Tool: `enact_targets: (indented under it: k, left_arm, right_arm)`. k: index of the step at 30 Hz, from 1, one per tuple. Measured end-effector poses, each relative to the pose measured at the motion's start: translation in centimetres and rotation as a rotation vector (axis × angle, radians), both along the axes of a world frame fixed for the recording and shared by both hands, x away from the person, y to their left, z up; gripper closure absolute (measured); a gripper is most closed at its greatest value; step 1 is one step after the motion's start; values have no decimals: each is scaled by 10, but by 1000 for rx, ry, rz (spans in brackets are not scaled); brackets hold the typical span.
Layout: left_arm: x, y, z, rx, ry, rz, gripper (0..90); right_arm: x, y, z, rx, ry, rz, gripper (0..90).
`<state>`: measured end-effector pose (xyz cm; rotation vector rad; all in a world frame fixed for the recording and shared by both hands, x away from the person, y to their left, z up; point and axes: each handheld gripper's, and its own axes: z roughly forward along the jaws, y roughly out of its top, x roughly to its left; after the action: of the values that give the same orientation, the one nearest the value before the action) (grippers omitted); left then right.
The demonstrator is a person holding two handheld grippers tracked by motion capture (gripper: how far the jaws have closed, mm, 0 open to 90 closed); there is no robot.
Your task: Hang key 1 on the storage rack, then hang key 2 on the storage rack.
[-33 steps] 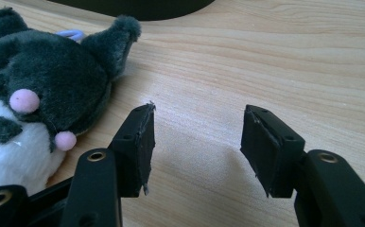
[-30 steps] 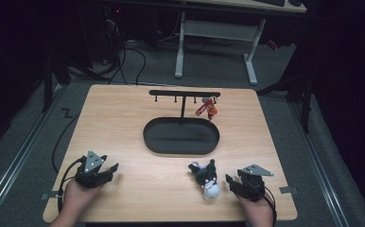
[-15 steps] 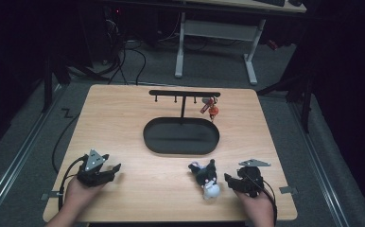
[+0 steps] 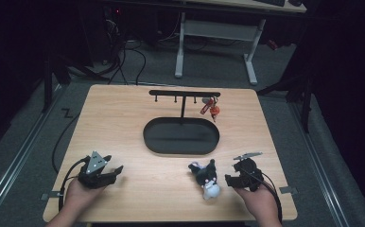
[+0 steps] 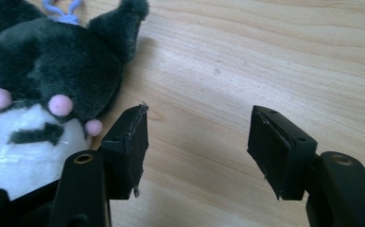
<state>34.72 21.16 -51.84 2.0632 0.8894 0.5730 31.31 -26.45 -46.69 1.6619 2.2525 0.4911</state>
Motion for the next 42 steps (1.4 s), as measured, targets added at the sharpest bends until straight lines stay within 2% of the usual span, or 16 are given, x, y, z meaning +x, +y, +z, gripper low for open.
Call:
enact_targets:
  k: [3,10,17,22,26,31,36,40,42]
  left_arm:
    - [1,0,-1,4,6,-1,377]
    - [3,-3,-2,5,7,-11,377]
    - [4,-7,-4,6,11,-34,376]
    - [2,-4,-2,7,4,-38,375]
    - [1,-2,0,2,-2,-39,376]
    - [3,-3,-2,5,8,-38,376]
    - [3,-5,0,0,-3,-44,377]
    - [3,-8,-2,13,5,-56,376]
    - [2,-8,-1,8,1,-57,376]
  right_arm:
    - [4,5,2,-12,48,15,373]
    - [9,8,5,-58,112,36,373]
    - [17,7,6,-42,169,22,368]
    - [21,7,8,-44,188,11,360]
    - [25,9,11,-20,206,-9,351]
    - [26,15,19,-18,217,1,341]
    - [27,19,25,-22,223,4,333]
    - [26,24,29,1,221,4,329]
    - [26,28,31,-3,234,5,323]
